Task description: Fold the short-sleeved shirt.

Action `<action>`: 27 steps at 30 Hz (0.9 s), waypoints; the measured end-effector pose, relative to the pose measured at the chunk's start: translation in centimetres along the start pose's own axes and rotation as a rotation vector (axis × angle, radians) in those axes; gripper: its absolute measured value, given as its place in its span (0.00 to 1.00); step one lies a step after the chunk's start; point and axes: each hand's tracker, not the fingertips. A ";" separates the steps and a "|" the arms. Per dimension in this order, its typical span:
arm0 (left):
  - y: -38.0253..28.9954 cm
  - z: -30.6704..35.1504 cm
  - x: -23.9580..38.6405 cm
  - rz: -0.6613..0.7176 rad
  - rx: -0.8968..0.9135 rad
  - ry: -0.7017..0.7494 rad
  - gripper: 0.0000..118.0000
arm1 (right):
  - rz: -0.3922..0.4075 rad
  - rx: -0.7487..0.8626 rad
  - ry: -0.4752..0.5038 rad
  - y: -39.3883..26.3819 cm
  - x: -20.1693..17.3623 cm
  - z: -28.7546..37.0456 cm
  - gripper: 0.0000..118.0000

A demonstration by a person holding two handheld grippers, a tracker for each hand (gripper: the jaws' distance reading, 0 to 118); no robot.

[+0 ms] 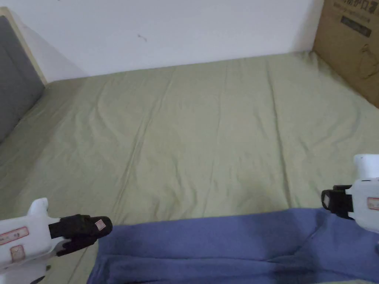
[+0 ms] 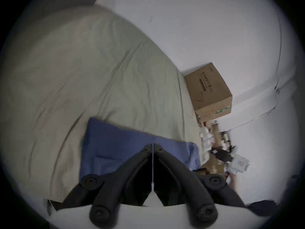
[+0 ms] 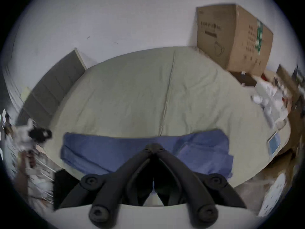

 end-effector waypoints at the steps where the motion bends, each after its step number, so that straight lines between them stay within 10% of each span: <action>1: 0.0 0.4 -1.4 0.022 -0.013 -0.017 0.13 | -0.042 -0.008 0.018 0.0 0.2 0.1 0.00; 5: 0.3 -0.2 -5.6 0.095 -0.021 0.013 0.96 | -0.064 -0.039 0.036 0.2 -0.9 0.4 0.00; 20: -1.2 -10.5 -8.8 0.180 -0.223 -0.380 1.00 | -0.007 -0.104 0.024 1.7 -5.2 -0.6 0.00; 22: -1.4 -10.1 -9.6 0.184 -0.159 -0.348 0.84 | 0.006 -0.113 0.034 1.6 -5.6 -0.7 0.00; 24: -1.6 -10.1 -10.7 0.195 -0.168 -0.080 0.12 | 0.017 -0.121 0.041 1.5 -5.6 -1.0 0.00; 27: -1.4 -9.5 -10.2 0.221 -0.109 -0.142 0.02 | 0.021 -0.139 0.050 1.1 -5.5 -1.4 0.00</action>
